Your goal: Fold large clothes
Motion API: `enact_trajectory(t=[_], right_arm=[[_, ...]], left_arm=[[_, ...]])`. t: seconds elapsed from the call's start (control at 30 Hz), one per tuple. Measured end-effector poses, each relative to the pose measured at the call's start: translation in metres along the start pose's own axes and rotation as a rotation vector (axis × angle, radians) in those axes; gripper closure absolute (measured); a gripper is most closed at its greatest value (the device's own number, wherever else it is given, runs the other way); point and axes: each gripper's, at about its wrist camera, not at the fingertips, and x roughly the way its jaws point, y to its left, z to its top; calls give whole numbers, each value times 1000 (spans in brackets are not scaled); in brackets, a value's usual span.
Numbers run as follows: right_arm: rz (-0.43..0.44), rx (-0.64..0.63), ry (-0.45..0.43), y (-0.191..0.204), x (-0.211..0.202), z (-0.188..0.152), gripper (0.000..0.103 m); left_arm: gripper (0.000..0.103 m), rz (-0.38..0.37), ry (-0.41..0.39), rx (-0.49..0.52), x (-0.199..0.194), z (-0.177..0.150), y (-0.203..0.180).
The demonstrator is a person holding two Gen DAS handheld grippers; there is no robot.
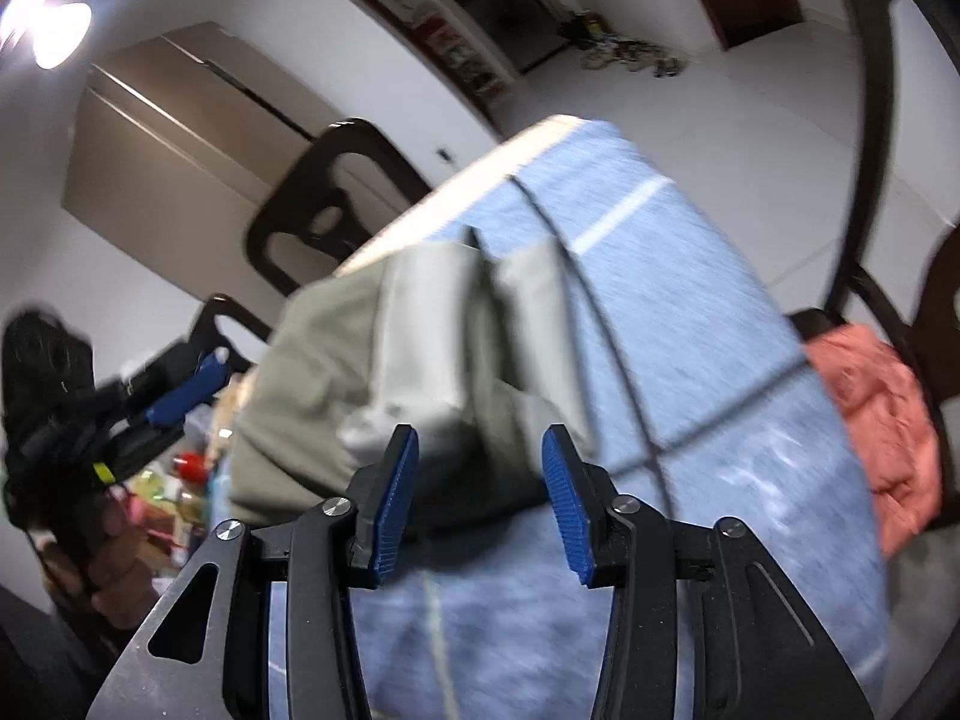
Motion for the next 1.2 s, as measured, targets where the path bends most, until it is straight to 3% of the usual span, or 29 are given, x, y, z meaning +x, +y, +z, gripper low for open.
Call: enact_trajectory(t=[0.07, 0.13, 0.27, 0.37, 0.5, 0.57, 0.67, 0.9, 1.1, 1.2], right_arm=[[29, -2, 13, 7, 10, 7, 57], [45, -23, 47, 18, 30, 14, 57], [25, -82, 93, 36, 56, 16, 57], [-23, -134, 126, 42, 75, 13, 57], [-126, -127, 226, 24, 106, 6, 61], [-170, -152, 221, 23, 104, 4, 82], [-230, -174, 218, 26, 96, 2, 91], [-333, -212, 130, 31, 56, -2, 96], [-371, -225, 179, 25, 79, -1, 94], [-337, -198, 174, 28, 69, 1, 87]], left_arm=[[63, 133, -52, -16, -22, 1, 31], [63, 245, -47, -76, -34, 1, 68], [63, 360, -38, -123, -40, -7, 110], [63, 337, -19, -141, -20, -14, 114], [63, 360, -13, -80, 5, -17, 98], [64, 349, 4, -85, 16, -17, 98], [64, 374, 24, -51, 25, -21, 96], [64, 361, 41, -7, 40, -27, 83], [64, 375, 35, 18, 48, -28, 85], [64, 400, 45, 35, 42, -26, 79]])
